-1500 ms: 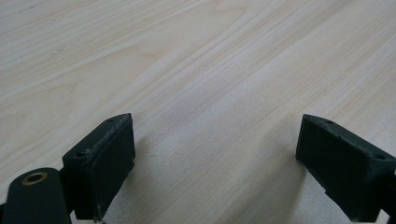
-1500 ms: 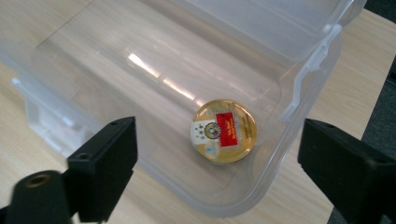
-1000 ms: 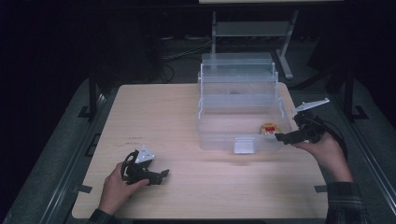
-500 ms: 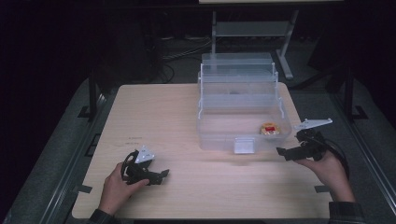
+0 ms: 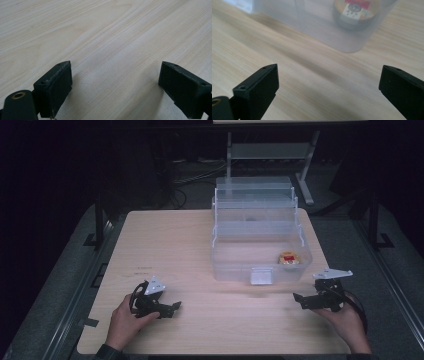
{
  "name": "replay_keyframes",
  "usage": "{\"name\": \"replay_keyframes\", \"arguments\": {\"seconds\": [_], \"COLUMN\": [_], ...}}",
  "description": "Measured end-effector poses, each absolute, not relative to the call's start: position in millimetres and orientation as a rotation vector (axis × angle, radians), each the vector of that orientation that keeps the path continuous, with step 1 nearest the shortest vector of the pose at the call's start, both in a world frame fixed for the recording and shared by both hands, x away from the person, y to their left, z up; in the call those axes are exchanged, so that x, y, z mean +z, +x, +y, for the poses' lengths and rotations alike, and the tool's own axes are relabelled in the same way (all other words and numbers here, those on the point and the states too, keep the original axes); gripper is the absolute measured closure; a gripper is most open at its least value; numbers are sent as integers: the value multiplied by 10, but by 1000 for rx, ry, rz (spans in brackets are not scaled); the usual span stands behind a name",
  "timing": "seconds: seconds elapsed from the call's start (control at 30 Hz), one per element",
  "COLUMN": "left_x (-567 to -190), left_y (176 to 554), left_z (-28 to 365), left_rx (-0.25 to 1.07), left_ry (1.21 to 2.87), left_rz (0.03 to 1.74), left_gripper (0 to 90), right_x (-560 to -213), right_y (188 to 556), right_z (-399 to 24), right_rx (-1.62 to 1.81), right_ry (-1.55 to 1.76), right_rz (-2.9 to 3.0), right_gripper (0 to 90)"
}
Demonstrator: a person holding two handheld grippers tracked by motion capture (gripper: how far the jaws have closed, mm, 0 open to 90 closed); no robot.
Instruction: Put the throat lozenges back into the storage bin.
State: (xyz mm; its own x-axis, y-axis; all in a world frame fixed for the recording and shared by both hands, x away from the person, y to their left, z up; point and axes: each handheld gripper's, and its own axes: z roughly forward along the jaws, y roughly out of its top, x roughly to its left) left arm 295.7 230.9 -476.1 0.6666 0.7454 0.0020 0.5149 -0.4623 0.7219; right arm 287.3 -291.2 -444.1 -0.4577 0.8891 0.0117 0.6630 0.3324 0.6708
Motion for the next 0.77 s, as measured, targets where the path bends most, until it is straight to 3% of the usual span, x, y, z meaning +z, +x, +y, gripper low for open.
{"name": "replay_keyframes", "arguments": {"seconds": [0.77], "left_x": [-4759], "left_y": [2955], "left_z": [2309], "left_rx": [416], "left_ry": [2170], "left_rz": [969], "left_gripper": [110], "right_x": [-4813], "right_y": [2683], "right_z": [-2873], "right_rx": [909], "right_ry": [1368], "right_rz": [2247], "right_gripper": [15]}}
